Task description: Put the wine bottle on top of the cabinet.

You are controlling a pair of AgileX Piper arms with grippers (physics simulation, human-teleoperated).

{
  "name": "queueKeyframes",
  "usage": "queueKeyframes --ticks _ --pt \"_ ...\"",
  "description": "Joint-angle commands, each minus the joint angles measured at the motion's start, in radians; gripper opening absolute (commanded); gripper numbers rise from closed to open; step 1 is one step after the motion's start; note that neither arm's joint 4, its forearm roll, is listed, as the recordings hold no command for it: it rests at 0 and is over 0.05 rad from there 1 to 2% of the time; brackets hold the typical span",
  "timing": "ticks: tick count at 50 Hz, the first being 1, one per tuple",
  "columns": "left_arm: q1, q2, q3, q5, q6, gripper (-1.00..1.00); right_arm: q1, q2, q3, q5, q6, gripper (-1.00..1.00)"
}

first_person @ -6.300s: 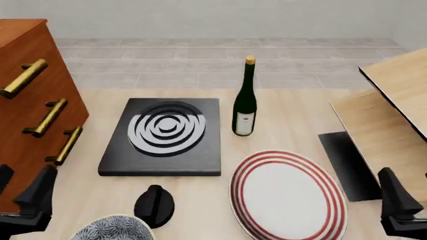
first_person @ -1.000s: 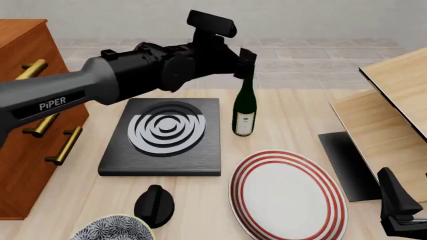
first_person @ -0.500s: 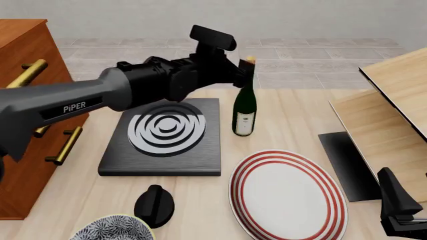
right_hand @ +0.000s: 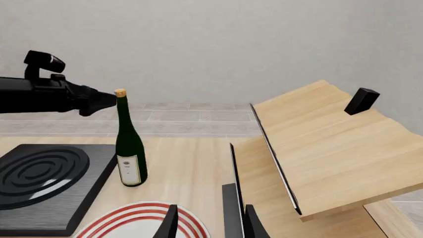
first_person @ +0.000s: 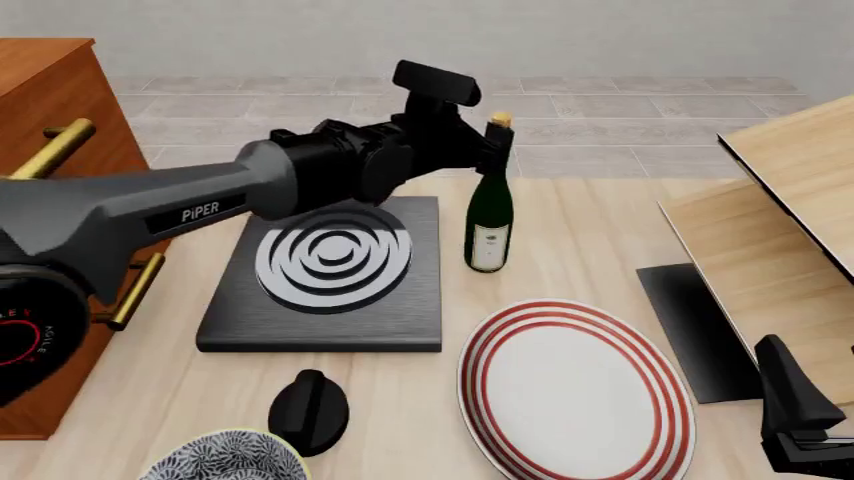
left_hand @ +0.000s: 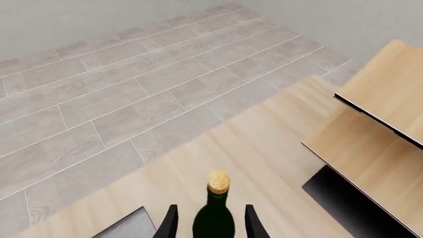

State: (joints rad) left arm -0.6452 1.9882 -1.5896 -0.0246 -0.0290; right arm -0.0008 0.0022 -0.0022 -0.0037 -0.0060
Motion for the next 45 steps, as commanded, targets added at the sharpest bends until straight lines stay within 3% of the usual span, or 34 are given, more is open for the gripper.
queueKeyframes --ticks 1,12,34,45 --pt "0.004 0.058 -0.091 0.027 -0.017 1.0 0.0 0.0 0.0 0.0 0.0 1.0" --pt "-0.011 0.086 -0.1 0.032 -0.014 1.0 0.0 0.0 0.0 0.0 0.0 1.0" --pt "0.002 0.152 -0.241 0.116 0.0 1.0 0.0 0.0 0.0 0.0 0.0 1.0" --pt "-0.026 0.139 -0.195 0.086 0.009 1.0 0.0 0.0 0.0 0.0 0.0 1.0"
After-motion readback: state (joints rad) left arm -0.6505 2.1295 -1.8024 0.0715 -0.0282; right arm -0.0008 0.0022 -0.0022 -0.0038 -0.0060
